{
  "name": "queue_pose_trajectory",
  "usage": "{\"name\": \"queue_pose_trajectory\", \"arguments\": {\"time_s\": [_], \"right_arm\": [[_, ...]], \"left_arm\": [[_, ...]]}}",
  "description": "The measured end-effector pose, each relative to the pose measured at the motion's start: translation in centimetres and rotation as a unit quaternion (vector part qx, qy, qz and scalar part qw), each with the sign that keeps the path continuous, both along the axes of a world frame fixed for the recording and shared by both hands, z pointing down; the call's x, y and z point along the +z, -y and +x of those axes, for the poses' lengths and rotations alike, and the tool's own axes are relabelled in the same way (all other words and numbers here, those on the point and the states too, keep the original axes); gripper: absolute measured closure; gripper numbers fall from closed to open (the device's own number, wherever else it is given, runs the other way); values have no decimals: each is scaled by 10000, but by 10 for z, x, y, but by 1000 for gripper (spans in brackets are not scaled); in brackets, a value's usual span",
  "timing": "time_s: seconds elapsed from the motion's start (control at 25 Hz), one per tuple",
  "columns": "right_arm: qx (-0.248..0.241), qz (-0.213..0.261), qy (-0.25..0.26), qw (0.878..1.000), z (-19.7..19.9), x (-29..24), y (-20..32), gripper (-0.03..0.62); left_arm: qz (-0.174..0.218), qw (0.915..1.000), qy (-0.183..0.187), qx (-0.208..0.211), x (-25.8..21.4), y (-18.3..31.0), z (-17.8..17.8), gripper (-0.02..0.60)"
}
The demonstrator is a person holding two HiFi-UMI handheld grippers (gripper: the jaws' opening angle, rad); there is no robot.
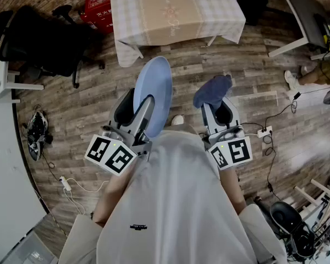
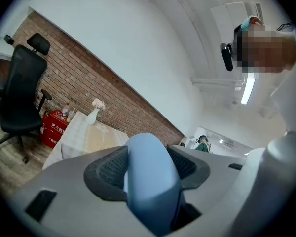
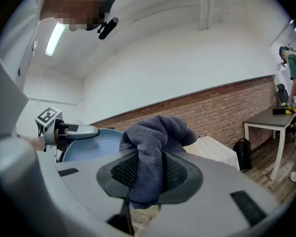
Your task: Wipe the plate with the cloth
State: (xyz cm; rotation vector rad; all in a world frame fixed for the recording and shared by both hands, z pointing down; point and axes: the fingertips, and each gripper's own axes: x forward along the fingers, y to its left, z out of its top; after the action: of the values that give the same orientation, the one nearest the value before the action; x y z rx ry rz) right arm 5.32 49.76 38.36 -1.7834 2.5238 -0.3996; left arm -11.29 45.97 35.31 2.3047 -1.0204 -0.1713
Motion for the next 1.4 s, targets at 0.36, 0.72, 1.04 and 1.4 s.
{"name": "queue_pose_trajectory", "arguments": {"time_s": [0.36,0.72,1.04,1.4], "right_arm": [[-176,-14,267,9995,0,1,6,480],[-89,-169,458,9988,29,19,15,480],[-115,-277,570,9979,34,22,51,480],[-106,-327,355,9988,33,21,170,480]], "left_arm": [[19,9999,-97,-30,-3,3,7,331],[-5,9998,-69,-172,2,11,20,331],[-42,9992,-39,-386,0,52,15,331],[-67,9993,-264,-264,5,179,21,331]]}}
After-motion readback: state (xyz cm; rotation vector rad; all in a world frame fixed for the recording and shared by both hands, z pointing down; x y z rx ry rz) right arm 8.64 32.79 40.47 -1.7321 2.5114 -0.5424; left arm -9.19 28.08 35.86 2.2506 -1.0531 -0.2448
